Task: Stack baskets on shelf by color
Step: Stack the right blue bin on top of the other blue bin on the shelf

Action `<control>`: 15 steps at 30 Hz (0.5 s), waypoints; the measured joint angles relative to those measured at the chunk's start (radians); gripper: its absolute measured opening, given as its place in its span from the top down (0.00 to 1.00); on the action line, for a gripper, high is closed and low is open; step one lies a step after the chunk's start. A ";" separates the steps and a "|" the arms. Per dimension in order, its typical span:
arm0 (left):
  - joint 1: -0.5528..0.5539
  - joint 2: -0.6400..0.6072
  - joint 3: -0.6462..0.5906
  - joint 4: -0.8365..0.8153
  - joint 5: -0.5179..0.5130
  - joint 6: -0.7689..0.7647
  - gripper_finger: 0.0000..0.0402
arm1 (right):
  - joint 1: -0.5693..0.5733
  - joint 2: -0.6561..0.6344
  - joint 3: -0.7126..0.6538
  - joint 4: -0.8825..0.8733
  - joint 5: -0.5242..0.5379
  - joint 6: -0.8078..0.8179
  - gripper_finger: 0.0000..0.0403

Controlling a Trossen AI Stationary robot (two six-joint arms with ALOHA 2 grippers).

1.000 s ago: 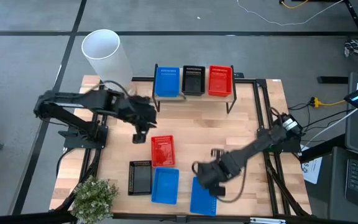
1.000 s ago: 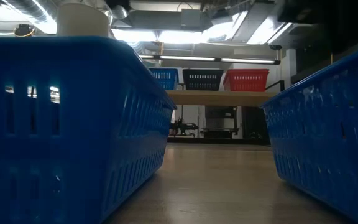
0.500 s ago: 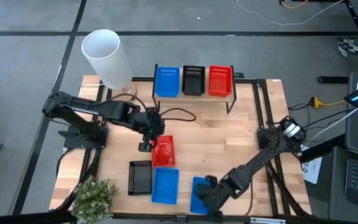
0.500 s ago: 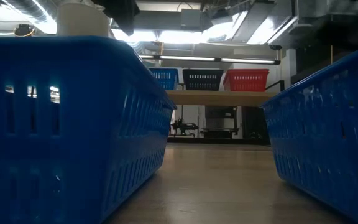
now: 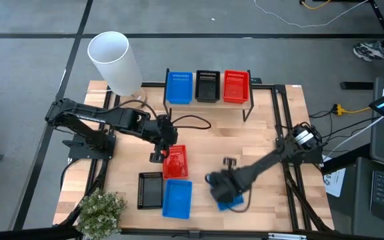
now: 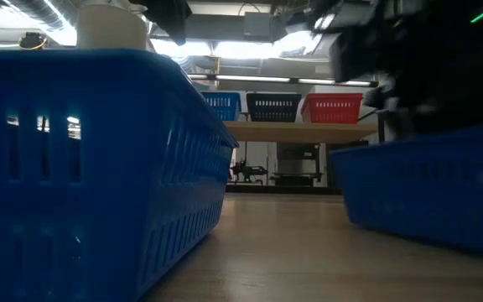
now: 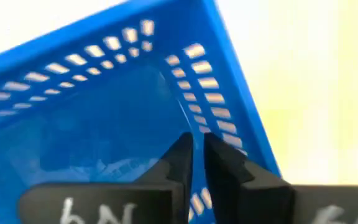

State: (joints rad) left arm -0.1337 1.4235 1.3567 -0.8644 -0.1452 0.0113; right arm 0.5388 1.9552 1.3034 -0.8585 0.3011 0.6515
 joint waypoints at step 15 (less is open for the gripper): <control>0.000 0.000 0.000 -0.004 -0.045 0.007 0.84 | -0.152 -0.151 0.176 -0.142 0.010 -0.197 0.90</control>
State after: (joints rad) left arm -0.1333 1.4231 1.3571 -0.8688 -0.1898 0.0179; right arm 0.3871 1.8042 1.4794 -1.0009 0.3110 0.4545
